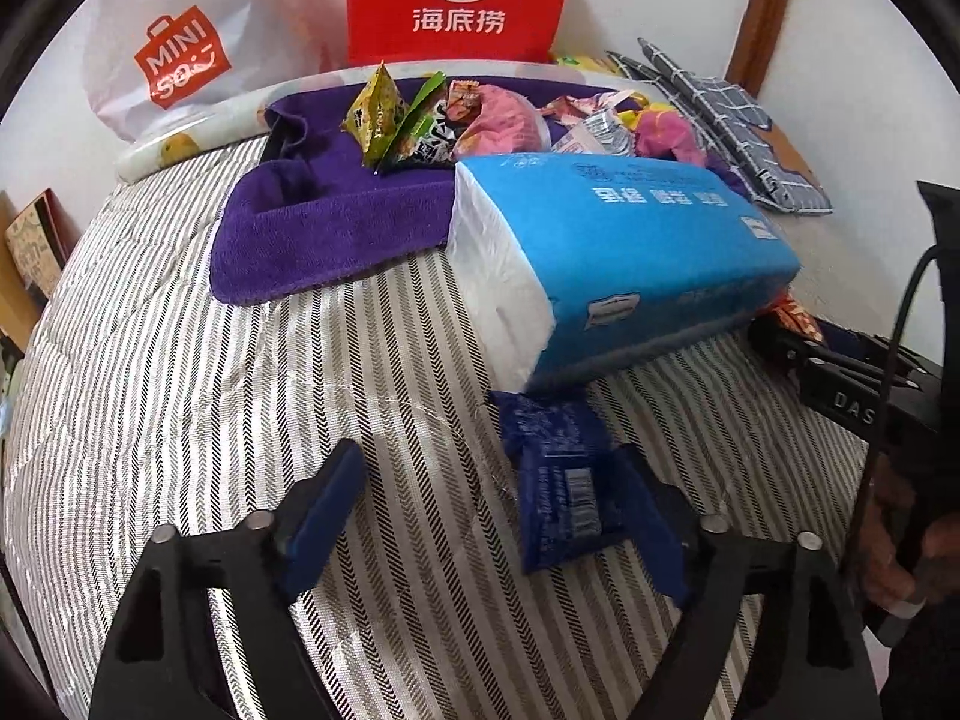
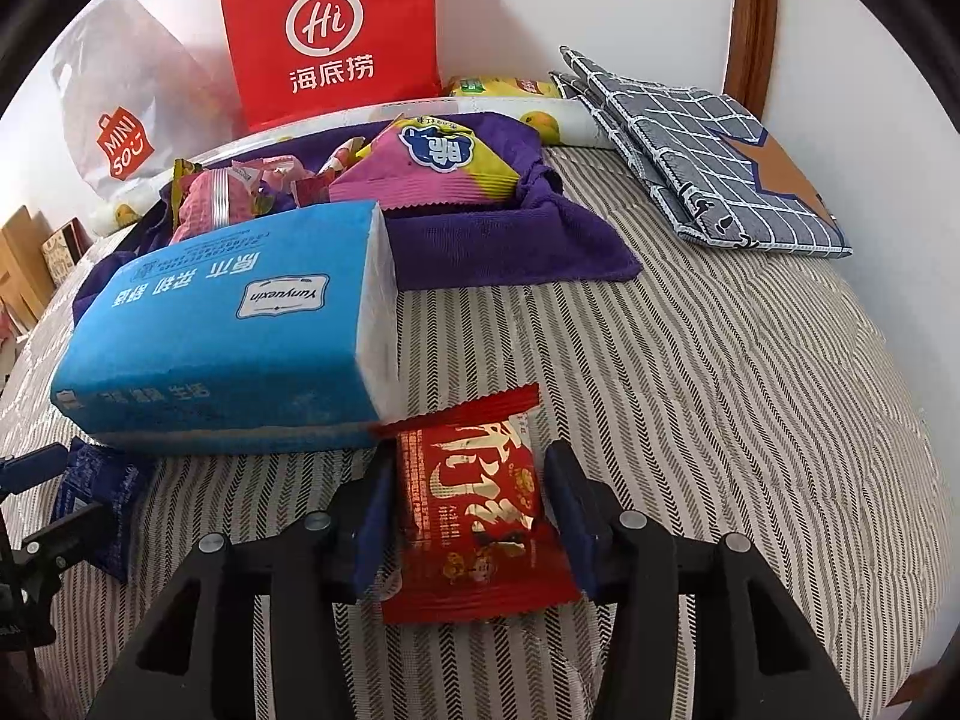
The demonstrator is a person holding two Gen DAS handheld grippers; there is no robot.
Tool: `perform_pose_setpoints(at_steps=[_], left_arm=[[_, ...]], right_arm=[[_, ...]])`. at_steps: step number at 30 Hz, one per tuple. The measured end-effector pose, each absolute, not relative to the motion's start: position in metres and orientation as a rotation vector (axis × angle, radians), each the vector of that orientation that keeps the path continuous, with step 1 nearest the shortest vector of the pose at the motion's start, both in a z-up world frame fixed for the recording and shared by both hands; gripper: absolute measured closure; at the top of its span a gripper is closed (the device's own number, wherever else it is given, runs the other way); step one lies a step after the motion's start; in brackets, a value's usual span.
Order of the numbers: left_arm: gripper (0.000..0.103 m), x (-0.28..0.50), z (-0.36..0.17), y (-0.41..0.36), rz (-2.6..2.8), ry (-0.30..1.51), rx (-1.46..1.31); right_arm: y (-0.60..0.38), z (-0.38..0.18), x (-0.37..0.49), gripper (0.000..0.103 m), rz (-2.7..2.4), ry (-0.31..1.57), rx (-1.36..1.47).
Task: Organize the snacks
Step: 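Grasp the red candy packet with the right gripper while the left grasps the blue biscuit packet, then lift both packets and carry them over the purple towel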
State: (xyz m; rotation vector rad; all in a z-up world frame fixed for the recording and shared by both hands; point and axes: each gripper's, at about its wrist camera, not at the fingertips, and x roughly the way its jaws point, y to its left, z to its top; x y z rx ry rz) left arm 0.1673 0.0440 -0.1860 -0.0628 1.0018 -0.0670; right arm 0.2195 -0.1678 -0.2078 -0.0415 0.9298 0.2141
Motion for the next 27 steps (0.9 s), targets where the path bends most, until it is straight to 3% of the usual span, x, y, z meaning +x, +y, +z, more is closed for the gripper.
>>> perform_pose_setpoints(at_steps=[9, 11, 15, 27], left_arm=[[0.020, 0.162, -0.187, 0.040, -0.086, 0.993, -0.048], [0.024, 0.161, -0.187, 0.037, -0.091, 0.984, -0.027], [0.058, 0.158, -0.184, 0.037, -0.126, 0.979, -0.031], [0.061, 0.148, -0.177, 0.058, -0.102, 0.970, -0.103]], right_arm=[[-0.166, -0.208, 0.219, 0.053, 0.219, 0.931, -0.048], [-0.165, -0.208, 0.219, 0.053, 0.218, 0.931, -0.048], [-0.166, -0.208, 0.220, 0.053, 0.218, 0.932, -0.047], [-0.166, -0.208, 0.219, 0.053, 0.218, 0.932, -0.047]])
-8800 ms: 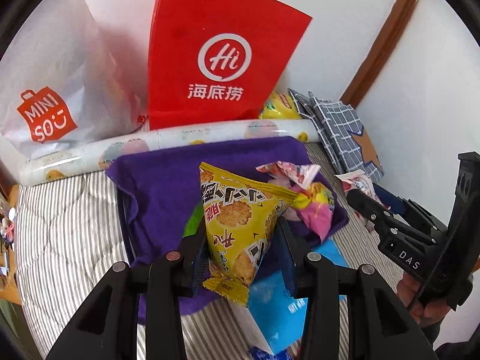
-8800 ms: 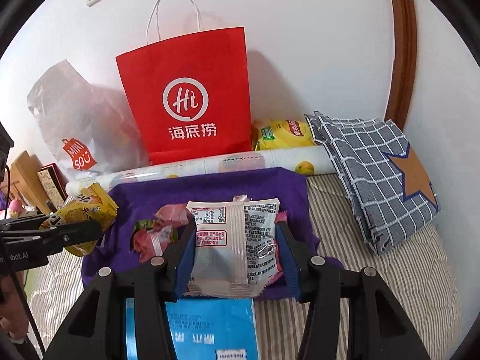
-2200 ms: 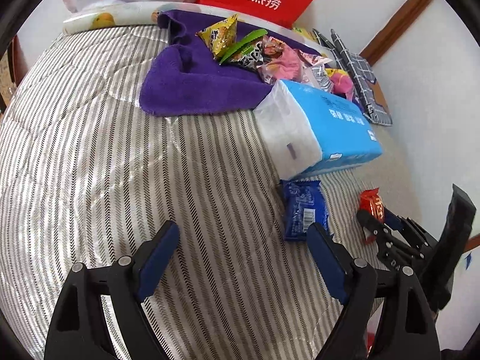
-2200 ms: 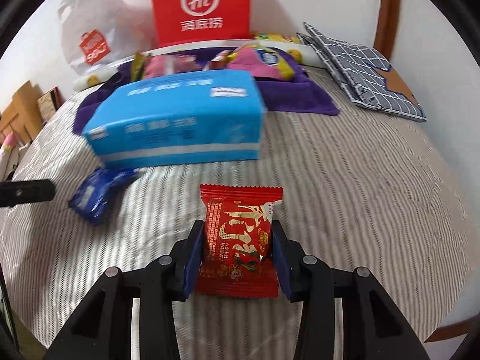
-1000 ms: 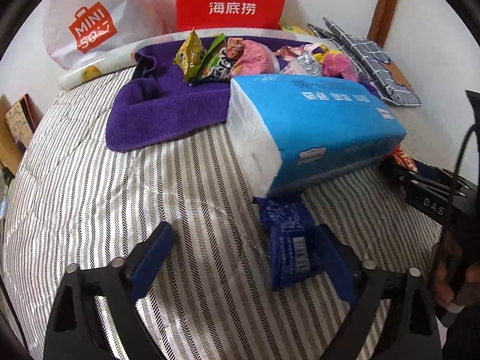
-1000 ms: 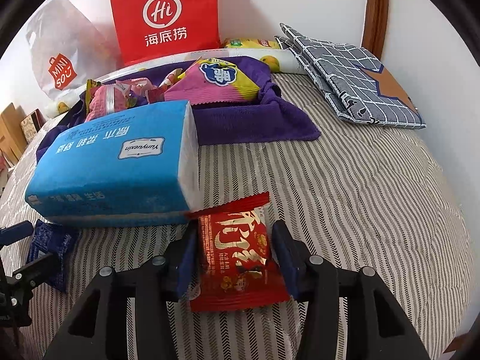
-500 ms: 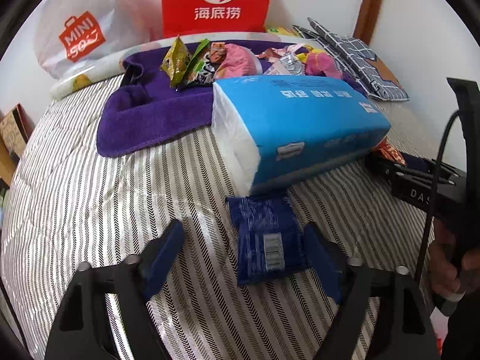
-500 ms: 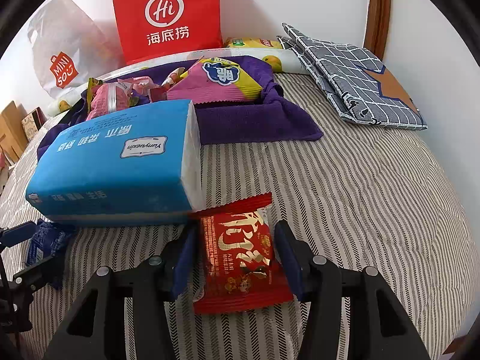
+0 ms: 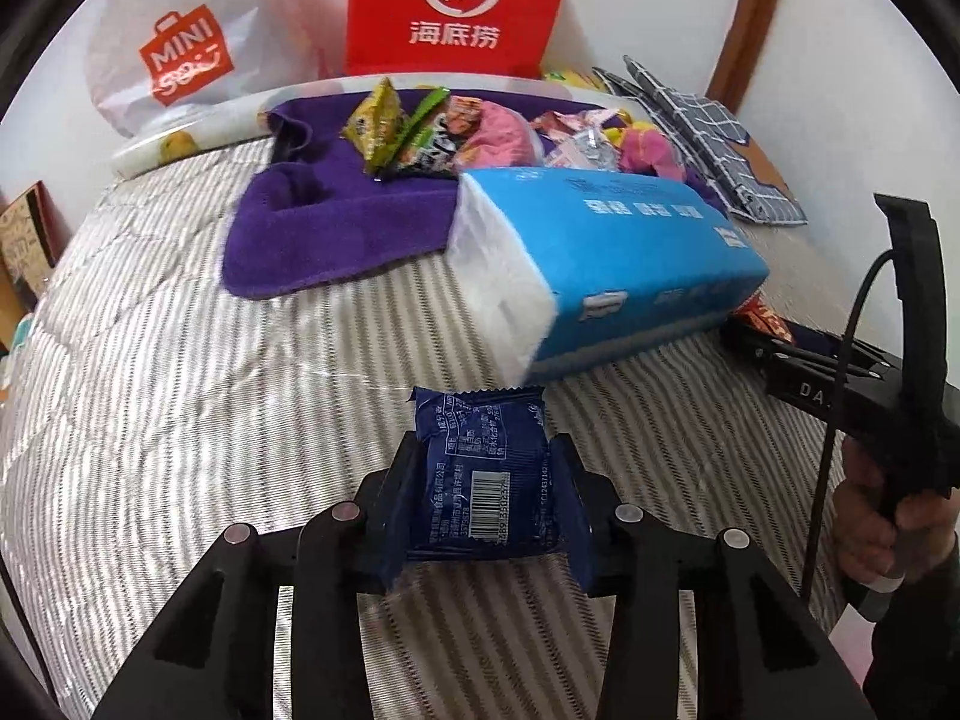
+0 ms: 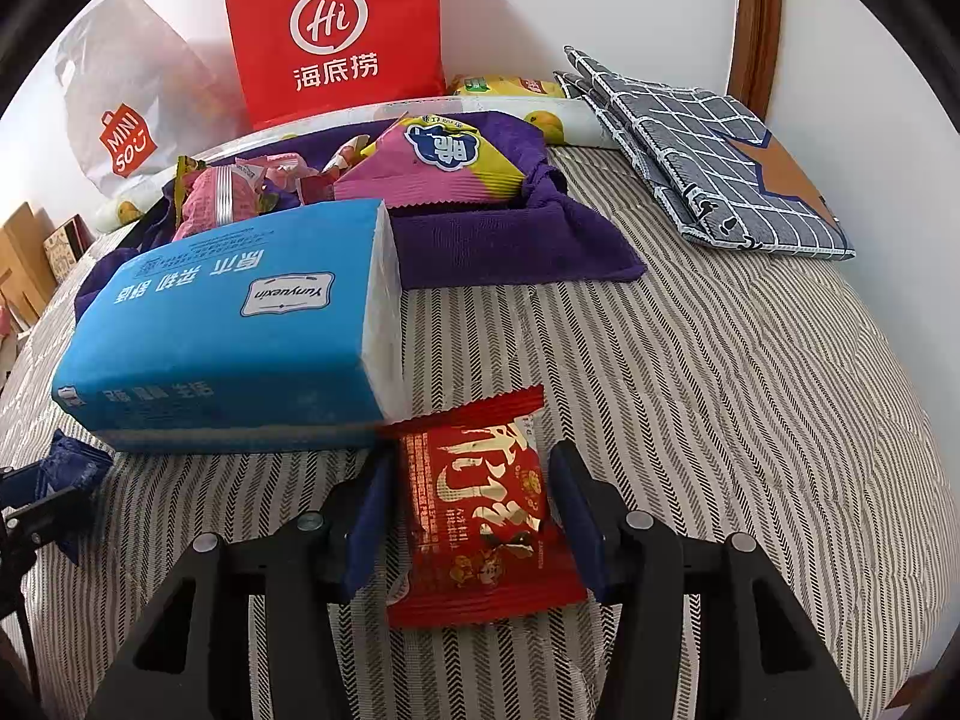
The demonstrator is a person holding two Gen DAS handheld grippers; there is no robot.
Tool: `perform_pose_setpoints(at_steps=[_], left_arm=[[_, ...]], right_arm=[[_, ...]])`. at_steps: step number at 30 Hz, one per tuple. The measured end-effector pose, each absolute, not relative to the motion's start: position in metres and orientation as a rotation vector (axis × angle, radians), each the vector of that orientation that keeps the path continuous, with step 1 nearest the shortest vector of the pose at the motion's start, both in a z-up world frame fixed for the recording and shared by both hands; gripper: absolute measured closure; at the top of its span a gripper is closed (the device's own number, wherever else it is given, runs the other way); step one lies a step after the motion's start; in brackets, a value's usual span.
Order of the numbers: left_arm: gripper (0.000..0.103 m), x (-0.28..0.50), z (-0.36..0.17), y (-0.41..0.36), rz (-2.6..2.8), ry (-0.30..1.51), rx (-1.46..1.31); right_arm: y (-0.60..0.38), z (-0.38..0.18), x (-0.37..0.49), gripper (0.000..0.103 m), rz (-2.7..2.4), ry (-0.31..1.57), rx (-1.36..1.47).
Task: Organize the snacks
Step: 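Lift both packets and carry them over the purple towel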
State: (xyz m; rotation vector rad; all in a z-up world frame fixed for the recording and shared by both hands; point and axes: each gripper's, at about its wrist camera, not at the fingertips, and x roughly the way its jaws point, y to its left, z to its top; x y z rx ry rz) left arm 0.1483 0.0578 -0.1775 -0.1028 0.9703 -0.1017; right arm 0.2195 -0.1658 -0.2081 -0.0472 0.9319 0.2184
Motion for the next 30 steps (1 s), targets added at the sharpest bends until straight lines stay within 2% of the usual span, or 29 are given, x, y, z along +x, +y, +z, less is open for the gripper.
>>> perform_pose_setpoints(at_steps=[11, 27, 30], left_arm=[[0.059, 0.149, -0.182, 0.059, -0.073, 0.966, -0.097], [0.062, 0.148, -0.176, 0.070, -0.114, 0.967, -0.170], [0.062, 0.146, -0.174, 0.071, -0.119, 0.965, -0.175]], right_arm=[[-0.165, -0.208, 0.219, 0.053, 0.218, 0.932, -0.047], [-0.166, -0.208, 0.219, 0.053, 0.219, 0.932, -0.047], [-0.166, -0.208, 0.219, 0.059, 0.219, 0.930, -0.047]])
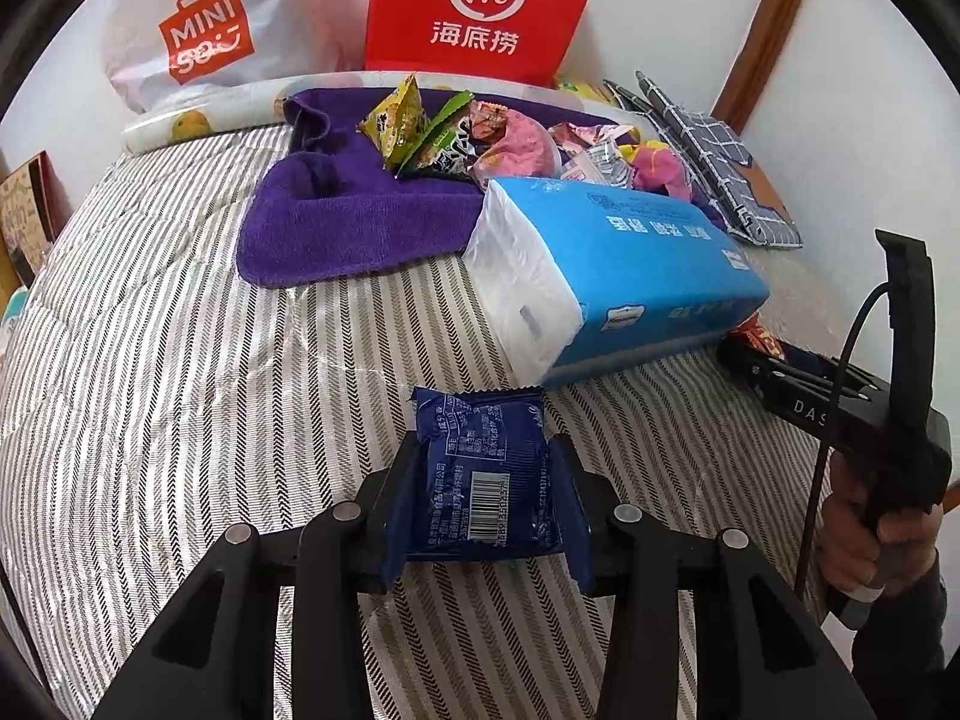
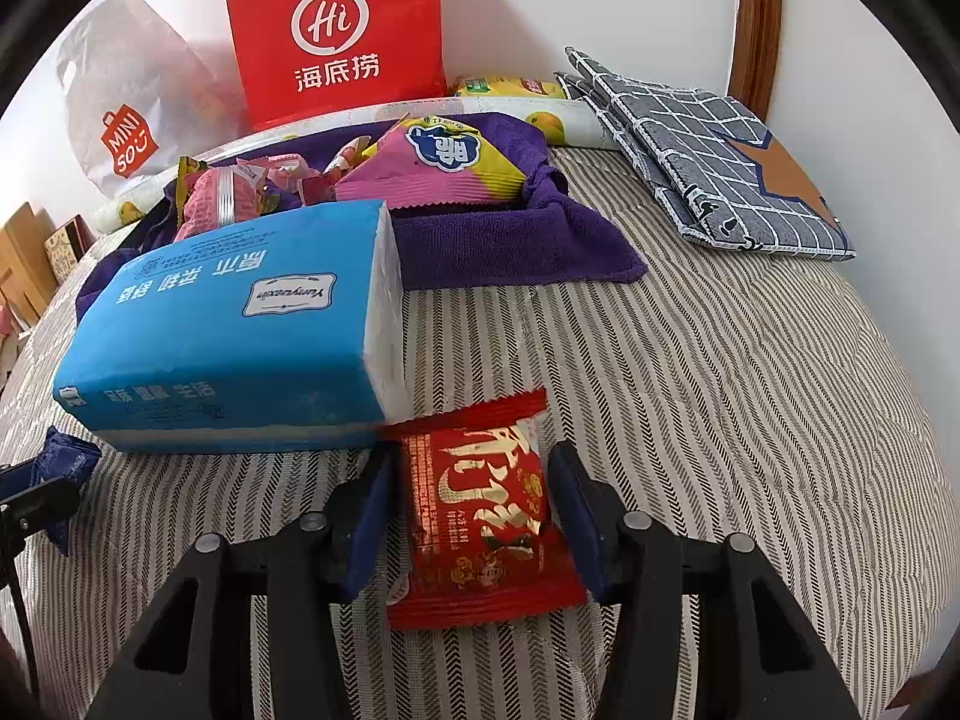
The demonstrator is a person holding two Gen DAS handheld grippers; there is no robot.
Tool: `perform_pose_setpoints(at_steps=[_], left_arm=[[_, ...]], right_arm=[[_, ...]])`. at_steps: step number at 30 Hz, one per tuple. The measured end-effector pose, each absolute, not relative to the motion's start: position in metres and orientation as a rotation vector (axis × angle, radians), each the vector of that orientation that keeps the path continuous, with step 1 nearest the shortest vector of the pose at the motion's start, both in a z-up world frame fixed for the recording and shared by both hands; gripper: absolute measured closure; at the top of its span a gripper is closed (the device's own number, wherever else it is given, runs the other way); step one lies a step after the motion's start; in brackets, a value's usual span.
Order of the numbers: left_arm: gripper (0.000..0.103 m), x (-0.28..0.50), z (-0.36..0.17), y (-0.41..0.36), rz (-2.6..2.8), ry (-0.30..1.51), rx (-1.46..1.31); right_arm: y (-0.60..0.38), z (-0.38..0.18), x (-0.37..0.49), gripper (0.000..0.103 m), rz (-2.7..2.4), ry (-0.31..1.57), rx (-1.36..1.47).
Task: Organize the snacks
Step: 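Lift both packets and carry them over the purple towel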
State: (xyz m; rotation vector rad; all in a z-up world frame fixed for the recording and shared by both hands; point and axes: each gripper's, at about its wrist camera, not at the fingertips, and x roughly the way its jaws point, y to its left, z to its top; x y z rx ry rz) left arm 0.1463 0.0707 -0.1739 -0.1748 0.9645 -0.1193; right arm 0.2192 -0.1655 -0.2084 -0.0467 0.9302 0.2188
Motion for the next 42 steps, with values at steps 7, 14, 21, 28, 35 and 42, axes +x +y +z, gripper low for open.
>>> perform_pose_setpoints(at_steps=[7, 14, 21, 28, 35, 42], left_arm=[[0.062, 0.147, -0.168, 0.075, -0.130, 0.952, -0.185], [0.062, 0.146, -0.161, 0.078, -0.139, 0.937, -0.193], [0.062, 0.142, -0.154, 0.080, -0.145, 0.924, -0.199], [0.062, 0.140, -0.147, 0.083, -0.149, 0.915, -0.202], [0.062, 0.139, -0.137, 0.085, -0.156, 0.901, -0.197], [0.062, 0.141, -0.128, 0.087, -0.163, 0.897, -0.198]], right_arm=[[-0.161, -0.206, 0.213, 0.064, 0.216, 0.929, -0.062], [-0.162, -0.194, 0.202, 0.064, 0.239, 0.923, -0.034], [-0.164, -0.174, 0.195, 0.064, 0.240, 0.896, -0.002], [-0.161, -0.156, 0.192, 0.064, 0.250, 0.868, 0.014], [-0.155, -0.141, 0.190, 0.064, 0.256, 0.847, 0.021], [-0.152, -0.129, 0.191, 0.064, 0.260, 0.831, 0.018]])
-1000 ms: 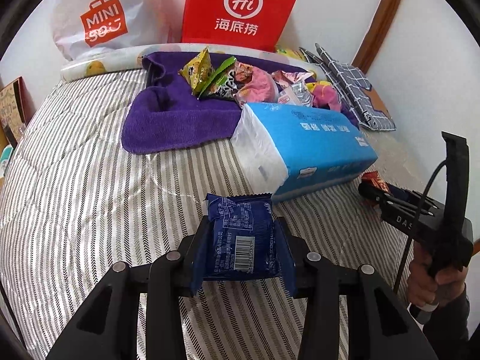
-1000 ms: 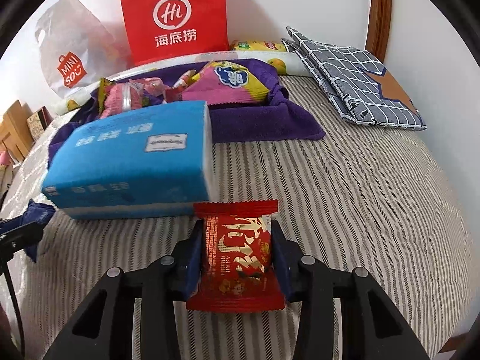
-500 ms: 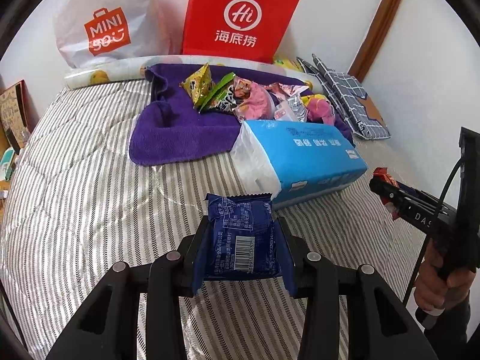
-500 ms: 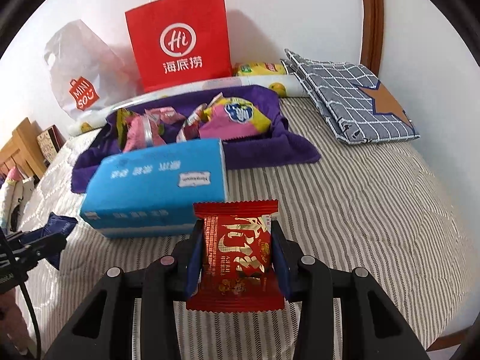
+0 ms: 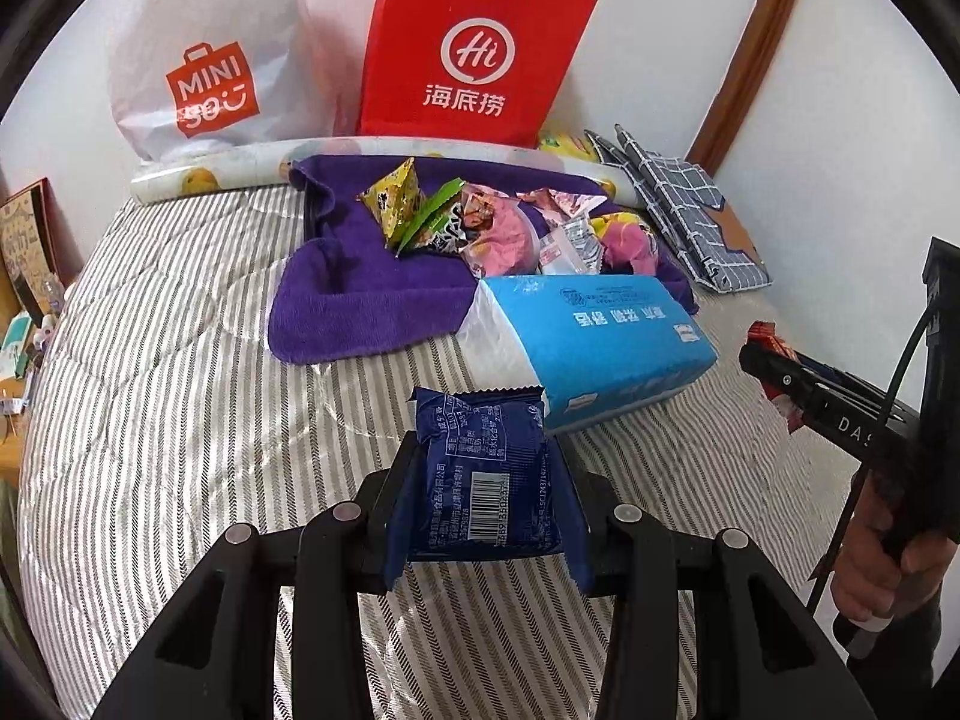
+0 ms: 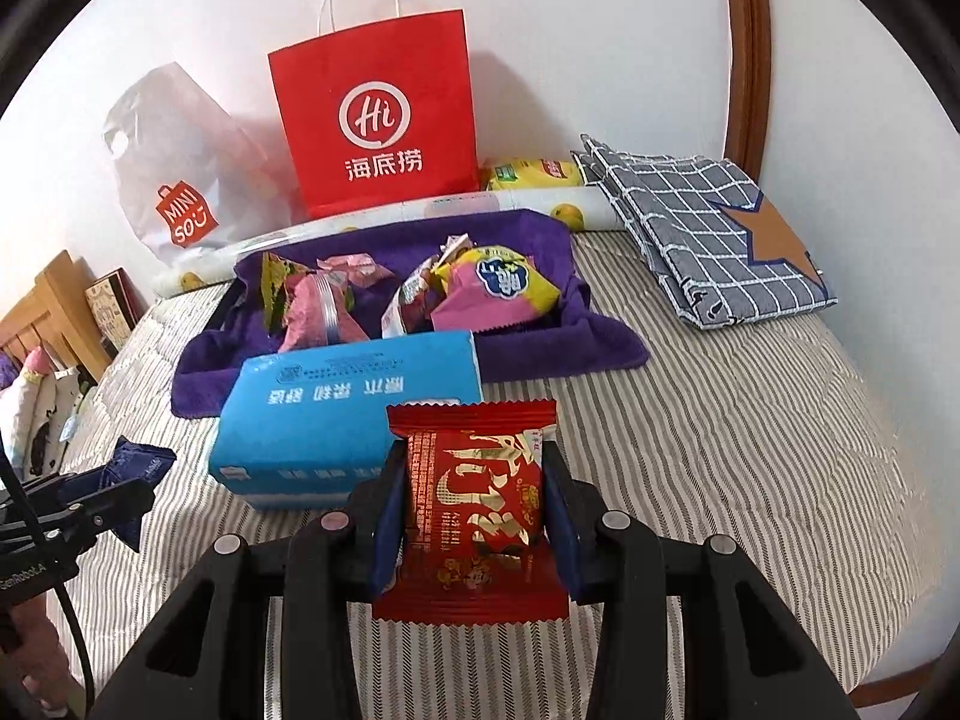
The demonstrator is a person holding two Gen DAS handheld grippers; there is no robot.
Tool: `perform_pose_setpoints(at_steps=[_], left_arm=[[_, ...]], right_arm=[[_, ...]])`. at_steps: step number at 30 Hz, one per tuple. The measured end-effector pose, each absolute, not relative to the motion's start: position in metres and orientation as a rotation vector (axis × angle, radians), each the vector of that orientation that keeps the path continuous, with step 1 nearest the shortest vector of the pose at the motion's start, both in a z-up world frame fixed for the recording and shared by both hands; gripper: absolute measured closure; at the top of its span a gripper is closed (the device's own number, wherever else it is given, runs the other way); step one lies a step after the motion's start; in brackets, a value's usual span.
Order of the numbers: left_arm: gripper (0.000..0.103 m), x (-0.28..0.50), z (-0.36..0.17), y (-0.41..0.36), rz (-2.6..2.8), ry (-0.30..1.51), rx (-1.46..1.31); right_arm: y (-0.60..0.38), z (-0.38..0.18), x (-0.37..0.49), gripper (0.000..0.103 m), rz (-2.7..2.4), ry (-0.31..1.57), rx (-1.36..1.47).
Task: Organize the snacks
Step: 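Lift both packets and carry them over the purple towel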
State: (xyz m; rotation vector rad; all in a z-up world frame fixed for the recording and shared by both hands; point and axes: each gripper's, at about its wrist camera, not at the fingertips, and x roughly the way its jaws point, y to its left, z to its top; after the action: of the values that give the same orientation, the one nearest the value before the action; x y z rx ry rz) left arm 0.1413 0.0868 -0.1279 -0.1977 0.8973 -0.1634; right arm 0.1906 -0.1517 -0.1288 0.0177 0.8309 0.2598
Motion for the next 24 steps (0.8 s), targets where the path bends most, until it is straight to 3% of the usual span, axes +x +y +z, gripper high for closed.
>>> perform_pose_setpoints(at_steps=[24], left_arm=[[0.062, 0.166, -0.095, 0.086, -0.183, 0.879, -0.192]], right_arm=[[-0.142, -0.101, 0.213, 0.064, 0.264, 0.798, 0.026]])
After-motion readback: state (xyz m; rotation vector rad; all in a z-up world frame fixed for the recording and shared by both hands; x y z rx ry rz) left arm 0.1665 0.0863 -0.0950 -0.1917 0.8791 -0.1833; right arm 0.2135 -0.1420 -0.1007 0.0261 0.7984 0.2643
